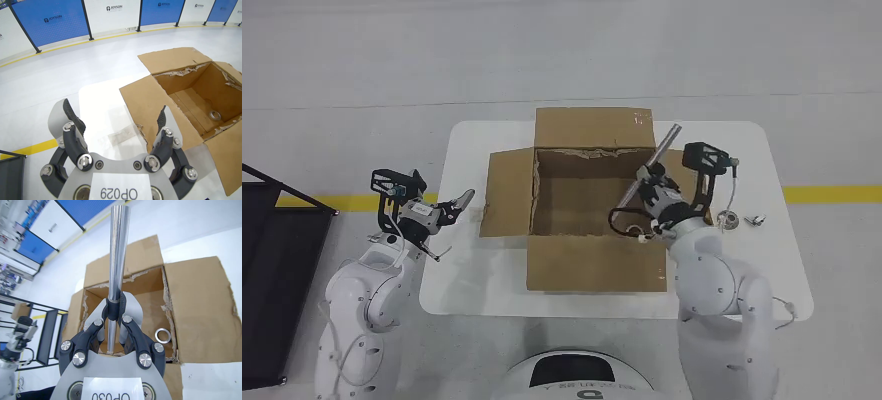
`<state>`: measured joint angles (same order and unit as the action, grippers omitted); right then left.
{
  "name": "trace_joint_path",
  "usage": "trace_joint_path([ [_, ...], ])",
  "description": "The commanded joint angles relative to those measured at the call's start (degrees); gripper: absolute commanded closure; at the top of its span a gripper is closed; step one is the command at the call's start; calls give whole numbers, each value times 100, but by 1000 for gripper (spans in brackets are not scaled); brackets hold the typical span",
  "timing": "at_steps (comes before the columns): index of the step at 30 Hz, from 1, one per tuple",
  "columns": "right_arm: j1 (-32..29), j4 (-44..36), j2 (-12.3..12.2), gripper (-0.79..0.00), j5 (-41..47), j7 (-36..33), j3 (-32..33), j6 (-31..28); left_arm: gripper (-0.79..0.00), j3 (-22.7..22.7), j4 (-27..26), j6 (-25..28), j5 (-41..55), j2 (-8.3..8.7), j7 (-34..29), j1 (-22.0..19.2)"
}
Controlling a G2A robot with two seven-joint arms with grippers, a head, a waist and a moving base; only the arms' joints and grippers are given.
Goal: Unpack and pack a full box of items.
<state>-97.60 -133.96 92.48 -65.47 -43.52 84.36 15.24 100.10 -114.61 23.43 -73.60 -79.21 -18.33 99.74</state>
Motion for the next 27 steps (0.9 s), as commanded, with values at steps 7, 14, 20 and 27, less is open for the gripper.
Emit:
trace_joint_path([
  [7, -440, -69, -82, 0, 2438, 326, 2152, -559, -785, 0, 0, 0, 0, 0, 0, 0],
  [14, -1044, 231, -143, 0, 4046, 345, 3795, -881, -785, 0, 0, 0, 0, 0, 0, 0],
  [20, -1218, 793, -268, 0, 4285, -235, 4599, -800, -785, 0, 0, 0, 0, 0, 0, 0],
  [27, -205, 1834, -584, 0, 3123, -1435, 4425, -176, -785, 0, 0, 0, 0, 0, 0, 0],
])
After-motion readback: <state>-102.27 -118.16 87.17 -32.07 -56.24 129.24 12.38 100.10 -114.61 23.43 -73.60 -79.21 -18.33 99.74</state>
